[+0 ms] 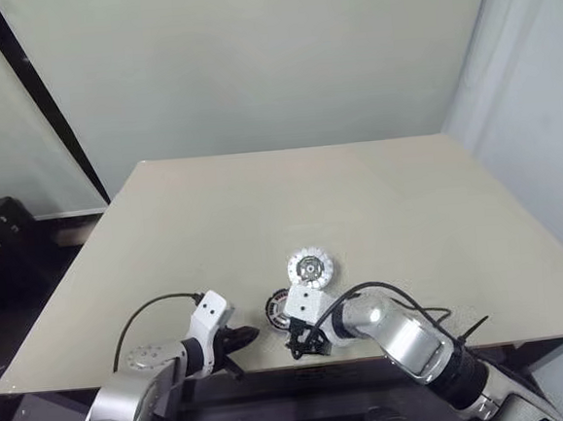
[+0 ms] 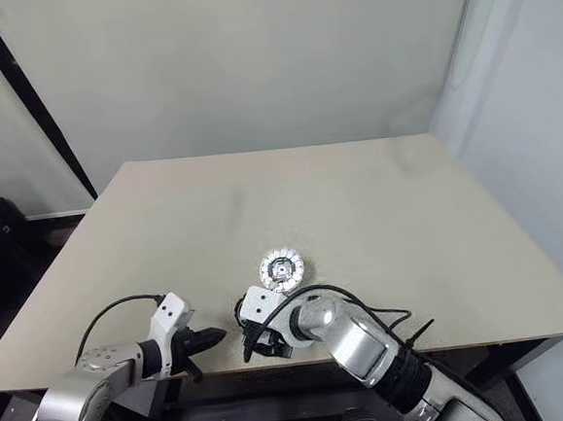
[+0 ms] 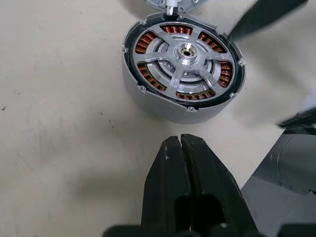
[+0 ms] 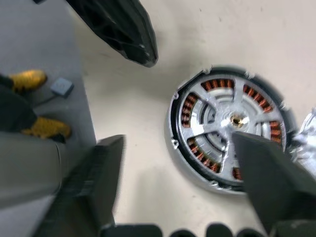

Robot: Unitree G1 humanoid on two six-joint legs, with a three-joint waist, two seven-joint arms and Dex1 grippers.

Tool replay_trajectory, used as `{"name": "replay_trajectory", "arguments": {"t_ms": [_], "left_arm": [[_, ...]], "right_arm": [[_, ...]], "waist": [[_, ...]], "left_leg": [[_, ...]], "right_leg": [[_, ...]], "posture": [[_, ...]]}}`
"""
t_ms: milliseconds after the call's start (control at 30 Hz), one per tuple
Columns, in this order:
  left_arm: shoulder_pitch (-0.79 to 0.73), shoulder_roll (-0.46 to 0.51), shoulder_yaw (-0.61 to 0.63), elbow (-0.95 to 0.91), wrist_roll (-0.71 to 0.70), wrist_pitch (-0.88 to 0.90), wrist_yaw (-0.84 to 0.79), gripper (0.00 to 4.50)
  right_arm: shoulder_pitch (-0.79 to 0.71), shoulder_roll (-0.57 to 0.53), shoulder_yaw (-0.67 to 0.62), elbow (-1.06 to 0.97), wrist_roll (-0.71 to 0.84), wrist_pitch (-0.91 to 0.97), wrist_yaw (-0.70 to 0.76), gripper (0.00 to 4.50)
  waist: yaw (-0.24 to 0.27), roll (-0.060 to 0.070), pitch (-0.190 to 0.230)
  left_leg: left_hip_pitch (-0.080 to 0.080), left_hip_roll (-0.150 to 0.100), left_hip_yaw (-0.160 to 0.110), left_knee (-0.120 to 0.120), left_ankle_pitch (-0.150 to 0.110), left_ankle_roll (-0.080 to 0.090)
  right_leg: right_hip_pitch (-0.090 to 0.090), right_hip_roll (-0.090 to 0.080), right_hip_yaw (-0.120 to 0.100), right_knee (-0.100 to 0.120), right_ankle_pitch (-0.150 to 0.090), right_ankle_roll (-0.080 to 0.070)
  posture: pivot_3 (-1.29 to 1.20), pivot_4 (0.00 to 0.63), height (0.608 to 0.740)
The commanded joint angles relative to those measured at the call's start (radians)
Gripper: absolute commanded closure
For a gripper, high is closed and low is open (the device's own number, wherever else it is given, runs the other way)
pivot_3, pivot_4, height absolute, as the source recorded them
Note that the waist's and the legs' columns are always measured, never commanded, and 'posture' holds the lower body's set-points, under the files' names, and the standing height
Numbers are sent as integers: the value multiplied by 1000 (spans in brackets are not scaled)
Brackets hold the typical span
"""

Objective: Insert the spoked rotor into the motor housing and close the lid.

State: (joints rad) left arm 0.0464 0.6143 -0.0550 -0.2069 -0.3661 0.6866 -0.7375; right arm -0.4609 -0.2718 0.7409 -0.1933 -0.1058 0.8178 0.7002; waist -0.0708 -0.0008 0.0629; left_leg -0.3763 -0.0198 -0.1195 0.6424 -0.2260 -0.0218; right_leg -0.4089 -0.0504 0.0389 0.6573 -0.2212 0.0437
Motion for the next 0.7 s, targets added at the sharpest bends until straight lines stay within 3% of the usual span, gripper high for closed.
{"name": "replay_trajectory", "arguments": {"t_ms": [33, 267, 633, 700], "left_arm": [[-10, 6, 23, -12, -1, -18, -2, 4500], [-12, 6, 22, -5, 1, -19, -1, 4500], [10, 9, 31, -19, -3, -13, 5, 4500], [14, 10, 34, -21, -4, -11, 6, 4500]], "right_arm": [[-76, -66, 48, -57, -49, -53, 66, 19], [-132, -124, 100, 7, -90, -135, 139, 19], [-117, -78, 109, 101, -131, -219, 142, 19], [-109, -64, 105, 124, -137, -231, 137, 605]], "waist": [[0, 0, 0], [0, 0, 0], [0, 0, 0], [0, 0, 0]], "left_leg": [[0, 0, 0, 0, 0, 0], [-1, 0, 0, -1, 0, 0], [0, 0, 0, -1, 0, 0], [0, 0, 0, -1, 0, 0]], "right_leg": [[0, 0, 0, 0, 0, 0], [0, 0, 0, -1, 0, 0], [0, 0, 0, -1, 0, 0], [0, 0, 0, -1, 0, 0]], "posture": [[0, 0, 740], [0, 0, 740], [0, 0, 740], [0, 0, 740]]}}
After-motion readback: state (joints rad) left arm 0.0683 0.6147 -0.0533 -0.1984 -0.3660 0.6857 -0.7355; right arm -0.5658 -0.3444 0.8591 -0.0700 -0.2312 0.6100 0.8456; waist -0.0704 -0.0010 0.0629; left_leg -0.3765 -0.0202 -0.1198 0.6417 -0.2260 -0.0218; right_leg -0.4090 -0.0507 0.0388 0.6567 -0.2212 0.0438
